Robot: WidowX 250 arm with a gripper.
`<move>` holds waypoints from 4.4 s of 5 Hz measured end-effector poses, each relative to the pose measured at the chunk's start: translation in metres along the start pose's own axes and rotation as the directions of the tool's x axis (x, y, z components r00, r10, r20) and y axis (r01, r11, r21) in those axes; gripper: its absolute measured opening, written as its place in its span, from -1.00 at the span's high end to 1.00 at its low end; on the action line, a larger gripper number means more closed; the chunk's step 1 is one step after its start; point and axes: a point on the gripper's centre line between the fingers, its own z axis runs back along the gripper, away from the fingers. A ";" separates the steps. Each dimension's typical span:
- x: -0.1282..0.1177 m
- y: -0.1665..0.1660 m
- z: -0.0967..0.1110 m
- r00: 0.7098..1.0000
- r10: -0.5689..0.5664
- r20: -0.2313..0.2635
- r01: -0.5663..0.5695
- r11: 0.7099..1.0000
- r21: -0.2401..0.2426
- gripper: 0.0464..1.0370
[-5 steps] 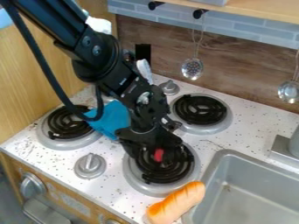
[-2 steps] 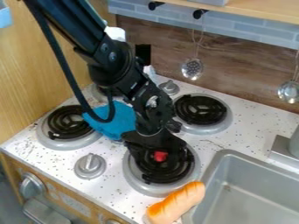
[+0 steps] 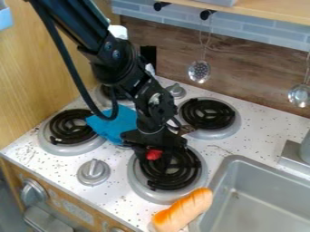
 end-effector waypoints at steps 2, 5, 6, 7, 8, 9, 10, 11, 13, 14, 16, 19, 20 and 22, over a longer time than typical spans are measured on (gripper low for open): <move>0.001 -0.003 0.001 1.000 0.013 -0.006 -0.013 1.000 -0.012 -0.08; 0.024 -0.003 0.030 0.990 0.132 0.055 -0.123 0.982 -0.142 0.17; 0.028 -0.002 0.042 0.986 0.139 0.090 -0.123 0.980 -0.157 0.17; 0.035 0.006 0.054 0.978 0.162 0.134 -0.139 0.976 -0.168 0.17; 0.041 0.014 0.058 0.970 0.185 0.155 -0.158 0.972 -0.171 0.17; 0.043 0.023 0.057 0.967 0.200 0.160 -0.175 0.972 -0.159 0.17; 0.045 0.030 0.057 0.964 0.209 0.165 -0.184 0.971 -0.154 0.17; 0.045 0.030 0.057 0.964 0.213 0.161 -0.187 0.969 -0.160 0.17; 0.043 0.003 0.059 0.970 0.187 0.154 -0.157 0.969 -0.191 0.17; 0.040 -0.020 0.061 0.977 0.153 0.152 -0.118 0.970 -0.213 0.17; 0.034 -0.056 0.048 0.987 0.099 0.124 -0.069 0.971 -0.227 0.17; 0.045 -0.110 0.036 0.990 0.045 0.136 -0.009 0.966 -0.258 0.17; 0.050 -0.119 0.020 0.991 0.037 0.128 -0.005 0.970 -0.244 0.17; 0.068 -0.138 -0.010 0.995 0.054 0.087 -0.032 0.971 -0.237 0.17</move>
